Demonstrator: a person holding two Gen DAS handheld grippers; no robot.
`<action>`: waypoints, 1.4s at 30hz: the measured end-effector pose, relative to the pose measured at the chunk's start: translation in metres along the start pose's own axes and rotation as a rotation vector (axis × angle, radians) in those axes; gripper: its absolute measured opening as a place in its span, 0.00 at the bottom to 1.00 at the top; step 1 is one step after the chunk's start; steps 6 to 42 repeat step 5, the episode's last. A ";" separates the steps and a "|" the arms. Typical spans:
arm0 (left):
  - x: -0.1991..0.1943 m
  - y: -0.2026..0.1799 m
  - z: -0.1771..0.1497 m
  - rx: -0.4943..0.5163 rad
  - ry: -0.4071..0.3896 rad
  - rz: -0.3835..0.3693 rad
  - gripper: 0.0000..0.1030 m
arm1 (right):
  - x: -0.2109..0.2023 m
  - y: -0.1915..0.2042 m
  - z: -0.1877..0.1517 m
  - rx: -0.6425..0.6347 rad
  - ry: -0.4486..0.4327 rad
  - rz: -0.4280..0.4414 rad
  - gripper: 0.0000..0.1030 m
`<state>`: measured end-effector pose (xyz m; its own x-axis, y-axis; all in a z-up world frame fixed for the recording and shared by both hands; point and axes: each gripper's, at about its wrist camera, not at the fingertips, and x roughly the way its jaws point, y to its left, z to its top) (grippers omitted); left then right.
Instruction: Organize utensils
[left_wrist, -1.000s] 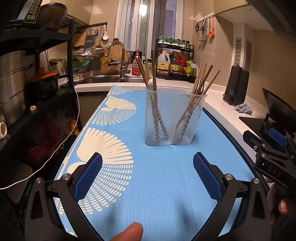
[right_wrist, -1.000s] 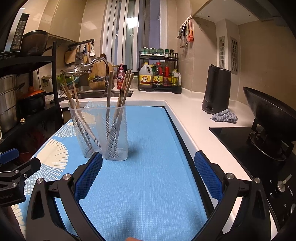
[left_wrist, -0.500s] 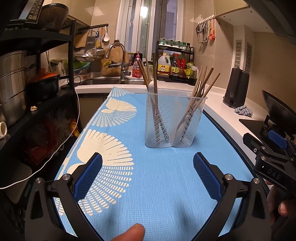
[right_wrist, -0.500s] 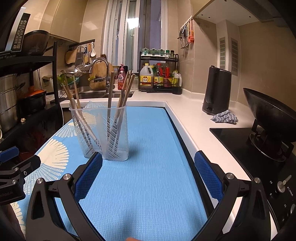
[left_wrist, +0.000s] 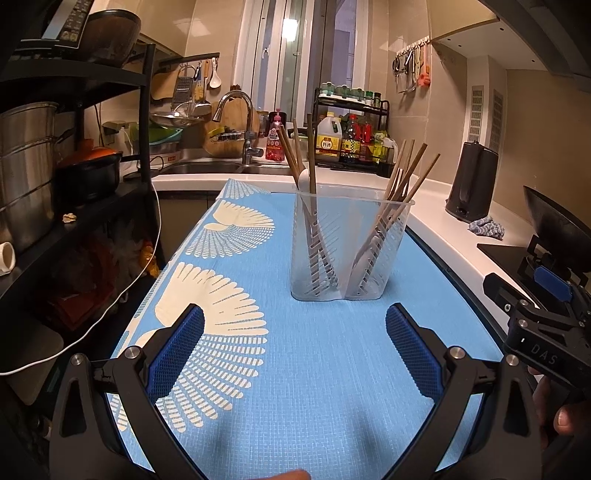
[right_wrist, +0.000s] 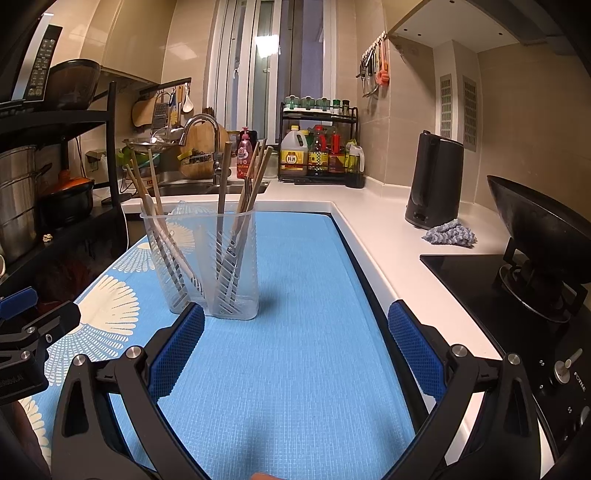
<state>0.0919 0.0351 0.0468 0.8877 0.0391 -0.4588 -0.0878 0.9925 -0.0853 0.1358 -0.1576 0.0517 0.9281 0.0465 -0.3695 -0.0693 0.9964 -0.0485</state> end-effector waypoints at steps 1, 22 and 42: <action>0.000 0.000 0.000 0.001 0.002 -0.001 0.93 | 0.000 0.000 0.000 0.000 0.001 0.000 0.95; 0.001 -0.001 0.000 0.001 0.006 0.001 0.93 | 0.000 0.001 0.000 0.000 0.001 0.000 0.95; 0.001 -0.001 0.000 0.001 0.006 0.001 0.93 | 0.000 0.001 0.000 0.000 0.001 0.000 0.95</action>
